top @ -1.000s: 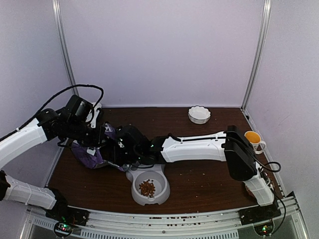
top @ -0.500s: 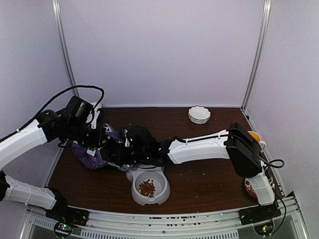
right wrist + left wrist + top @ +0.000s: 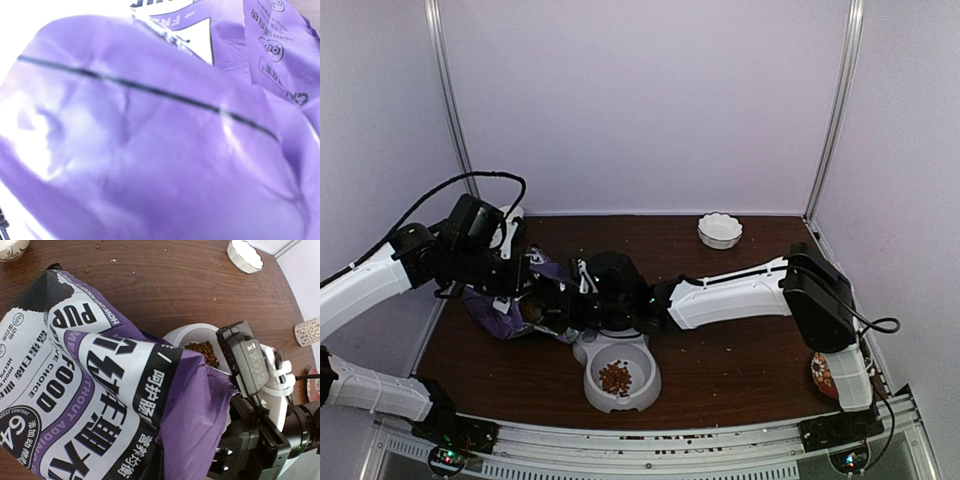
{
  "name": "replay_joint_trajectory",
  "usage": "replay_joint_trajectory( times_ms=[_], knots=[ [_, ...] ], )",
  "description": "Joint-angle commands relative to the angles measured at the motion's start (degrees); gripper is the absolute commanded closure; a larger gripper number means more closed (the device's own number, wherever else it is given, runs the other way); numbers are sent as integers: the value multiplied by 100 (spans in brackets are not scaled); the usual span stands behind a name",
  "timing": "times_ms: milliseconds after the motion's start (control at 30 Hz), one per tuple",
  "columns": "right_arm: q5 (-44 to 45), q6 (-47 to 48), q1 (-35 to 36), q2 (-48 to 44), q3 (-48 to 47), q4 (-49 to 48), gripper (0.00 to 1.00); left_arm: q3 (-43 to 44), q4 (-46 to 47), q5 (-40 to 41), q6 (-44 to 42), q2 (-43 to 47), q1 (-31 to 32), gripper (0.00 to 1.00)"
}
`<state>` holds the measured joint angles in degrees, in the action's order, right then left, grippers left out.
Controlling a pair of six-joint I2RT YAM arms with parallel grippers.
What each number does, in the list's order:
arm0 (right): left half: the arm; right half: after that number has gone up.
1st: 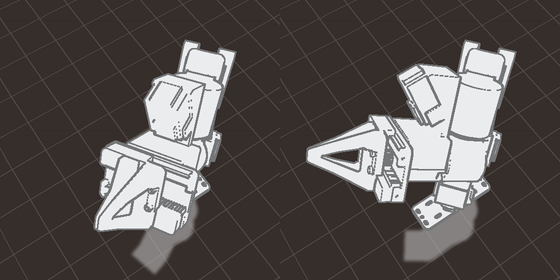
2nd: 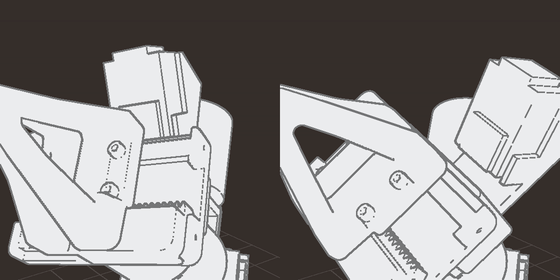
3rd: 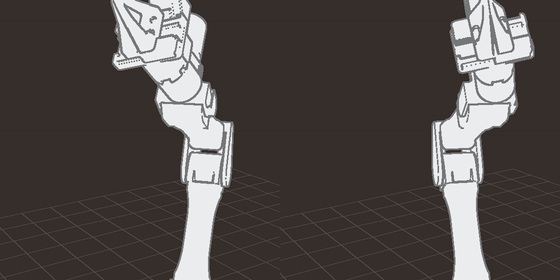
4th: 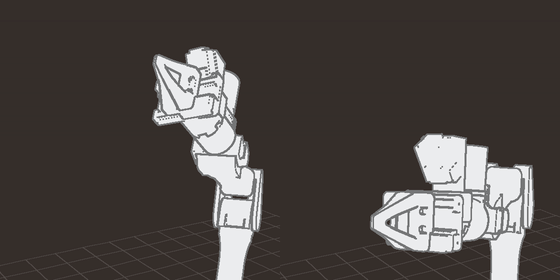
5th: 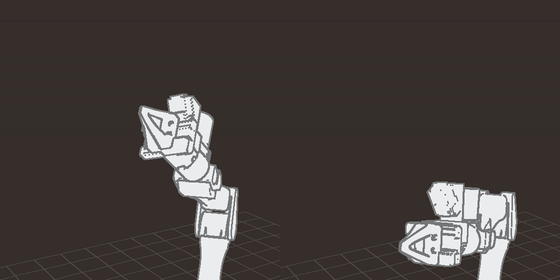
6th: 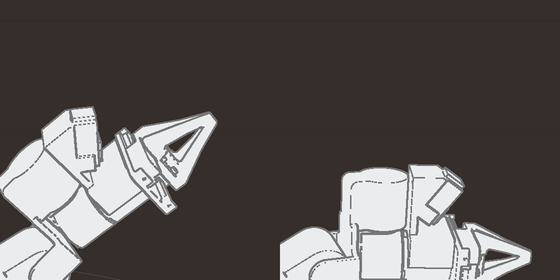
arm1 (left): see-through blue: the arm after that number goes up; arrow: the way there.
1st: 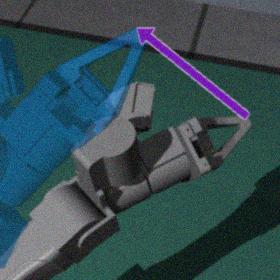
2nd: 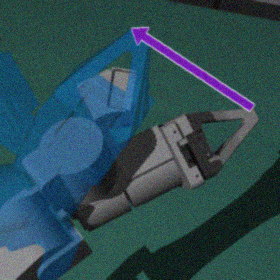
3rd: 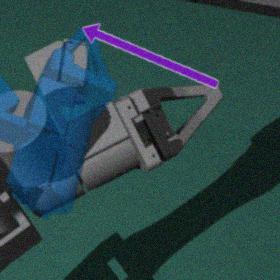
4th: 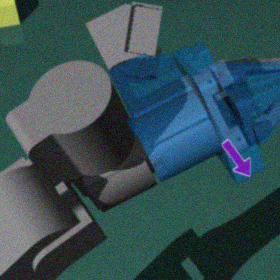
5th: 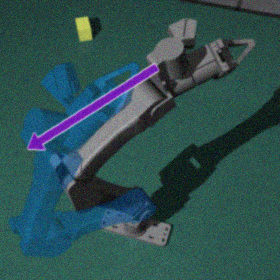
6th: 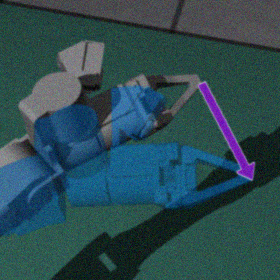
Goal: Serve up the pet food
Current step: Collect the pet food from the pet food bag.
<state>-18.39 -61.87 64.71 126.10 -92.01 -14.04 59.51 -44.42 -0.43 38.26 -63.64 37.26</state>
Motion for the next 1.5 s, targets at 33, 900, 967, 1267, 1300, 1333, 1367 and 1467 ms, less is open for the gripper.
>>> replay_joint_trajectory(
  times_ms=[33, 900, 967, 1267, 1300, 1333, 1367, 1467],
  knots=[
    [-64, -96, -138, -385, 218, -92, 100, -8, 440, 177, -51, 242, 10, 100],
    [85, -127, -270, -1297, 867, -318, 100, -220, 393, 411, -64, 430, 12, 100],
    [106, -172, -282, -1359, 945, -358, 100, -234, 368, 440, -64, 441, 11, 100],
    [114, -391, -318, -1613, 1326, -680, 100, -299, 366, 559, -90, 476, 11, 100],
    [116, -415, -316, -1641, 1360, -714, 100, -306, 372, 561, -86, 482, 10, 100],
    [115, -427, -318, -1678, 1394, -745, 100, -316, 367, 568, -87, 476, 10, 100],
    [123, -448, -326, -1701, 1422, -777, 100, -323, 371, 581, -88, 477, 14, 100],
    [117, -486, -334, -1771, 1510, -844, 100, -324, 372, 604, -90, 476, 14, 100]
  ],
)
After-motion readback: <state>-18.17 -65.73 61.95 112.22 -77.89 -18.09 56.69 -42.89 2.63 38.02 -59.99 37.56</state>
